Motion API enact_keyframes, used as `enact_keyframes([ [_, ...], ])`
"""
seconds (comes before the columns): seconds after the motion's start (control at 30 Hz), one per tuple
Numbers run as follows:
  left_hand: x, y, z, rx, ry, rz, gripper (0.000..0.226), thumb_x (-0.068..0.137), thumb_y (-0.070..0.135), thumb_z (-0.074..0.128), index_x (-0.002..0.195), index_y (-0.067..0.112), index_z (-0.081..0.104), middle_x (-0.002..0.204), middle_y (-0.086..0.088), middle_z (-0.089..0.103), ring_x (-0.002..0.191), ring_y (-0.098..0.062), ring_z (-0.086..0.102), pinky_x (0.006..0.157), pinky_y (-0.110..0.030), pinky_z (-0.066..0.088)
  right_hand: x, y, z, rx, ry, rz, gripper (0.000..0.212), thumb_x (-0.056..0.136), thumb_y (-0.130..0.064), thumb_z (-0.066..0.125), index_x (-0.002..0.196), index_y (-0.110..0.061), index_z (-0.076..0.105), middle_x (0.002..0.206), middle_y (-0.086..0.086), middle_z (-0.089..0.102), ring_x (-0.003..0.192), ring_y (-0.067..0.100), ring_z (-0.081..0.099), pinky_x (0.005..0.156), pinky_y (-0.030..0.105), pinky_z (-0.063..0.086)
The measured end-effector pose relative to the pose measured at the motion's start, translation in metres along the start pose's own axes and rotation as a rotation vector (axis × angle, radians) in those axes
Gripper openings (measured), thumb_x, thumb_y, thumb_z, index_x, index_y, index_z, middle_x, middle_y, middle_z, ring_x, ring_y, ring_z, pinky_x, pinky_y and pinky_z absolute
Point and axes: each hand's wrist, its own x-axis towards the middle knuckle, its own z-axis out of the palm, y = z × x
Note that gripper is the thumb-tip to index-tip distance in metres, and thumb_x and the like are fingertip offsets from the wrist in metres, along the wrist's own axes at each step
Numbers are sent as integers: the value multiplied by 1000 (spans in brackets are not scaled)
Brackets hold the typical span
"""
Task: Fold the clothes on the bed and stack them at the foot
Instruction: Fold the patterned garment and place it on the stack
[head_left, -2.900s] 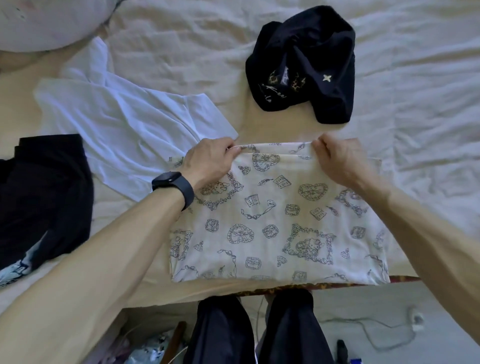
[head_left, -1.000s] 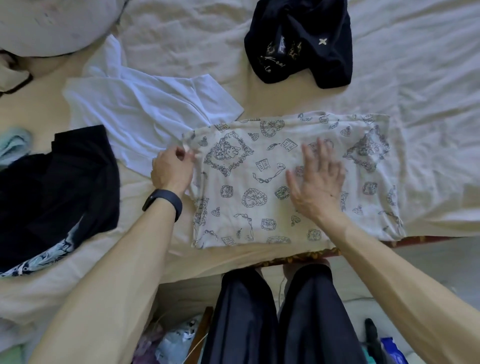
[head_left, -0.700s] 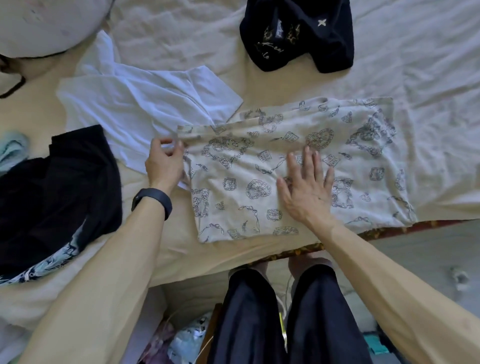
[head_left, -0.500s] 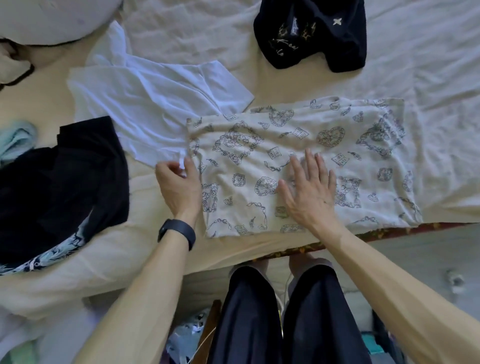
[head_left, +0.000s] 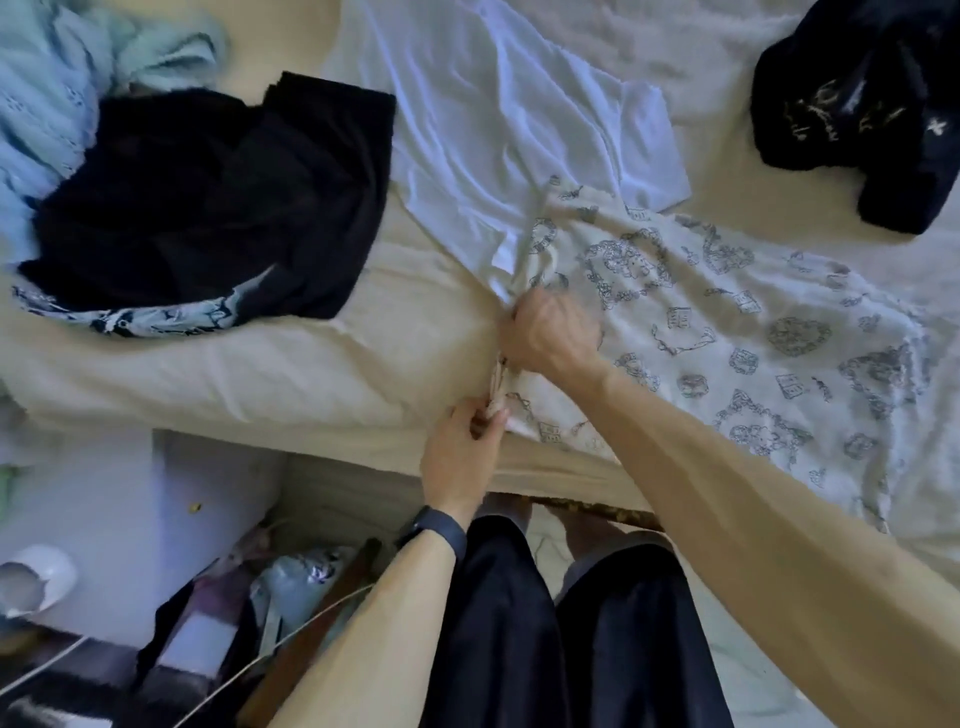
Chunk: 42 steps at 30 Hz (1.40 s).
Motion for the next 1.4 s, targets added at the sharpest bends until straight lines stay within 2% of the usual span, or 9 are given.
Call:
enact_keyframes([
  [0.3,0,-19,-3,-224,74,-101,35,84,71,59,91,39,72,75,29,65,77,10,63,63,-8,44,-9,25,15,504,-35,-65,41,105,-38,54,68,-22,64,76,-6,73,67,18,71,69,42,58],
  [0.47,4,-20,1,-330,66,-199,20,92,52,64,94,35,73,81,26,65,85,3,65,65,0,39,-8,28,9,614,-107,-41,22,99,-31,65,117,-25,76,103,-3,77,93,17,73,93,45,57],
  [0.53,7,-10,1,-323,75,-208,5,91,37,69,95,38,66,94,19,64,98,-13,65,72,-5,41,-10,31,1,603,-76,-77,19,99,-29,64,114,-28,75,103,-7,77,92,12,73,91,40,58],
  [0.7,19,47,-1,138,388,238,47,82,24,70,125,8,58,129,-13,54,117,-32,51,94,-41,41,-19,66,-21,676,293,-3,11,98,-27,58,97,-30,68,89,-13,71,79,0,66,75,23,54],
  [0.8,47,104,7,240,290,498,49,91,32,63,135,12,56,141,-12,51,126,-31,50,102,-45,41,-29,108,-21,491,493,53,20,102,-28,55,118,-21,65,116,-7,65,107,11,59,94,32,48],
  [0.87,78,139,11,198,287,351,52,94,43,58,137,14,53,139,-11,53,126,-32,49,100,-44,39,-32,142,-17,381,541,170,34,103,-33,52,133,-19,58,137,-1,56,126,19,48,106,35,39],
  [1.13,144,176,3,408,340,305,25,98,36,54,120,27,62,123,-2,65,118,-30,51,97,-41,27,-51,271,0,150,414,508,66,103,-59,29,161,-42,4,171,-3,-7,157,19,-7,126,51,-1],
  [1.27,112,173,36,534,466,556,52,97,44,48,143,21,49,151,-7,44,140,-30,39,110,-48,29,-51,290,-1,77,402,382,68,101,-64,18,162,-41,-2,171,-1,-15,156,18,-15,125,54,-5],
  [1.4,92,155,92,864,95,716,64,101,62,25,160,39,11,169,3,1,155,-23,0,122,-60,2,-38,313,-6,-56,323,172,66,104,-60,11,162,-36,-8,169,-2,-20,155,18,-23,122,52,-17],
])
